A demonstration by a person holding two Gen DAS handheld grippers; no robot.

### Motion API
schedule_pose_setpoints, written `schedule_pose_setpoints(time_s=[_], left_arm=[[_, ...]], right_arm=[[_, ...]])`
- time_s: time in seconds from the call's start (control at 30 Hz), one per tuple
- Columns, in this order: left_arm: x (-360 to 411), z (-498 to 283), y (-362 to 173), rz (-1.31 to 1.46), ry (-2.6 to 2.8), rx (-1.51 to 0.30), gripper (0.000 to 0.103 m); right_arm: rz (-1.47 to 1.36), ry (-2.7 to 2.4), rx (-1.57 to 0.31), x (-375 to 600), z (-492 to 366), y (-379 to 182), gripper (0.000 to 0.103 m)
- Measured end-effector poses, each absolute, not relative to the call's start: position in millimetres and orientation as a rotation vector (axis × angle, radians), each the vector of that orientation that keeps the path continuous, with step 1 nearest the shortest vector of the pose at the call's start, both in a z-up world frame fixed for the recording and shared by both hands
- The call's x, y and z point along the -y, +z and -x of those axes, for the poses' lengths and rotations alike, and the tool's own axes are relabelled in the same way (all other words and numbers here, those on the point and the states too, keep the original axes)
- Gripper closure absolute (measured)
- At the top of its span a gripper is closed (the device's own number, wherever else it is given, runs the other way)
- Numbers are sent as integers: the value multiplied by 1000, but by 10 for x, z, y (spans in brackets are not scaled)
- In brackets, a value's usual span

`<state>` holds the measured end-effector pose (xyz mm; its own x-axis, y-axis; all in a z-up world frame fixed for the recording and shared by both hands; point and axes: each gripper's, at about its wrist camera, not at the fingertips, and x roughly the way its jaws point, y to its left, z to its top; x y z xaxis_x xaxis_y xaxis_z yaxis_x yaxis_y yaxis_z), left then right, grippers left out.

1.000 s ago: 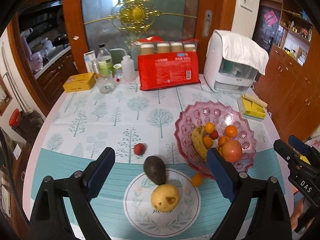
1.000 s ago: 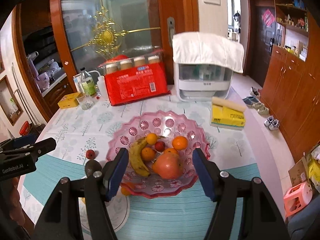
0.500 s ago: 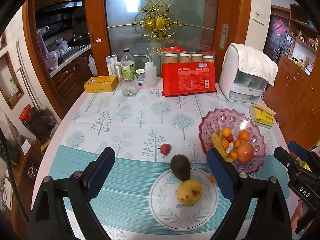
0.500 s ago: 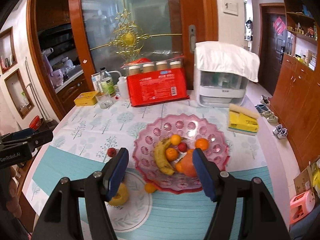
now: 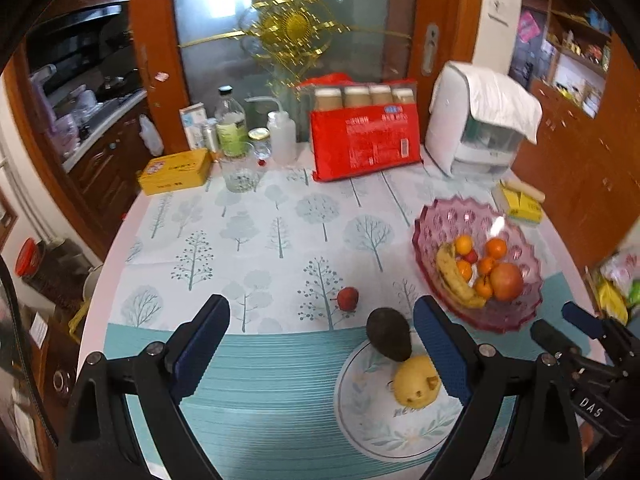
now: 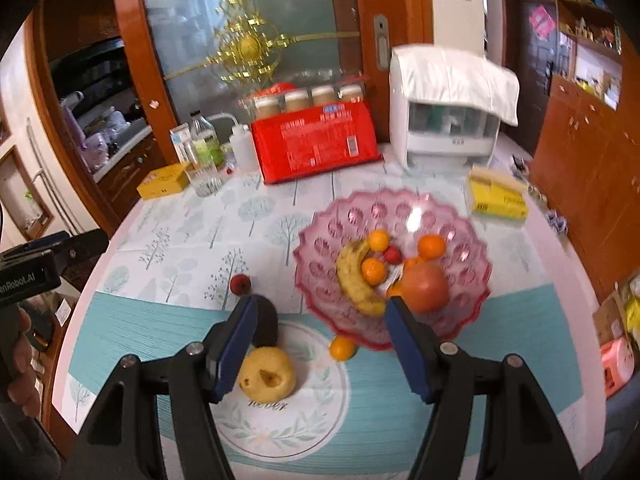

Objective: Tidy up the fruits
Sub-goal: 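Withdraw both grippers and move them toward the avocado and pear on the plate, then grasp the avocado with the left gripper while the right gripper grasps the yellow pear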

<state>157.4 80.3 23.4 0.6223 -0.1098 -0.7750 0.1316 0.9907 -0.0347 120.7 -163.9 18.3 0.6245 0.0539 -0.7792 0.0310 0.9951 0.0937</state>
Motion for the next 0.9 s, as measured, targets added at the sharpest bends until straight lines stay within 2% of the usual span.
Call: schedule_pose_setpoints(time_s=[0.17, 0.3, 0.57, 0.9], left_arm=[[-836, -1792, -82, -67, -224, -949, 11], [-752, -1971, -387, -108, -304, -1005, 11], [-443, -2244, -943, -95, -453, -1139, 11], [-120, -2484, -1405, -65, -508, -1242, 11]], right_arm=[[-176, 8, -970, 1471, -1211, -190, 36], [-207, -10, -1038, 1333, -1192, -552, 28], [-290, -34, -1123, 1272, -1237, -1050, 28], [-321, -26, -1166, 1195, -1405, -1372, 28]])
